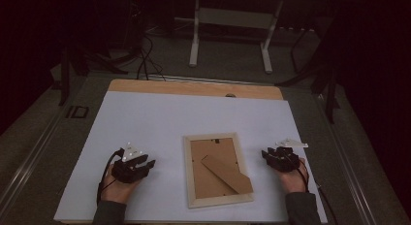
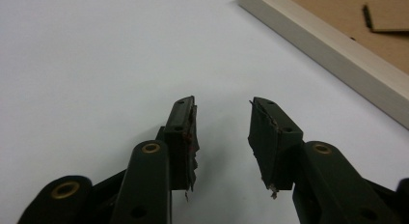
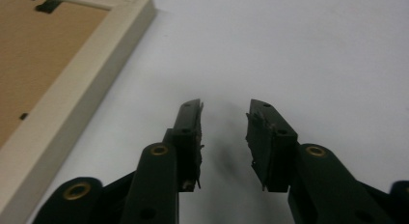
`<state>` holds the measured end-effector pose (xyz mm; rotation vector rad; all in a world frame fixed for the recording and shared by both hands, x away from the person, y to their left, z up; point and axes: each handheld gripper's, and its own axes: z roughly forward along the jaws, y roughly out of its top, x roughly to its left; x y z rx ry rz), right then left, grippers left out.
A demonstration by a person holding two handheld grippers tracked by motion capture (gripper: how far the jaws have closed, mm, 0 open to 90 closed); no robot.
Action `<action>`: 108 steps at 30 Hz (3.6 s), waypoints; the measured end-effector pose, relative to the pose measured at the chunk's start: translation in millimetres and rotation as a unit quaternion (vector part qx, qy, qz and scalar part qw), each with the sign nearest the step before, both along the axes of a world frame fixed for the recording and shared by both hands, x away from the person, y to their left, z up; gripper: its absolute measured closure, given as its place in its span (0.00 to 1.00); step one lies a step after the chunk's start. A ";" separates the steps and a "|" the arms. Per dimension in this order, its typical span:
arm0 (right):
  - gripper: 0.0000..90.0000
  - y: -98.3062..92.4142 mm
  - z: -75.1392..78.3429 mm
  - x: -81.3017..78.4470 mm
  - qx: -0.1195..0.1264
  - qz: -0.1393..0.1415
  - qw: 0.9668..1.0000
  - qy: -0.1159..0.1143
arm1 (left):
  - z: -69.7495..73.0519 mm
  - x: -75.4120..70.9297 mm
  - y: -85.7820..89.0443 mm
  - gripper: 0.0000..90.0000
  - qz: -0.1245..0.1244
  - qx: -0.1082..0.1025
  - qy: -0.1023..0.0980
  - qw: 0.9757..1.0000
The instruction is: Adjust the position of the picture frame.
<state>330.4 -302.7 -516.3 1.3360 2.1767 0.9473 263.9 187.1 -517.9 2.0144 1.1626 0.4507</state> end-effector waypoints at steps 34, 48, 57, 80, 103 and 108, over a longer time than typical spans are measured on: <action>1.00 45.6 -3.0 8.3 0.009 0.082 0.996 0.034 | -6.3 -15.2 -62.5 1.00 -0.129 -0.001 0.027 0.991; 1.00 53.9 -5.0 10.0 0.029 0.097 0.994 0.050 | -12.2 -21.1 -81.9 1.00 -0.163 0.018 0.033 0.986; 1.00 56.1 -5.5 11.9 0.031 0.090 0.994 0.057 | -14.9 -24.7 -91.7 1.00 -0.175 0.033 0.032 0.984; 1.00 82.4 -5.2 41.7 0.024 0.102 0.993 0.061 | -15.3 -28.3 -91.7 1.00 -0.165 0.036 0.027 0.985; 1.00 103.7 -8.9 71.2 0.017 0.135 0.988 0.076 | -16.0 -28.3 -90.0 1.00 -0.170 0.030 0.028 0.985; 1.00 104.1 -9.0 71.7 0.017 0.135 0.988 0.075 | -15.5 -27.0 -89.7 1.00 -0.165 0.032 0.029 0.985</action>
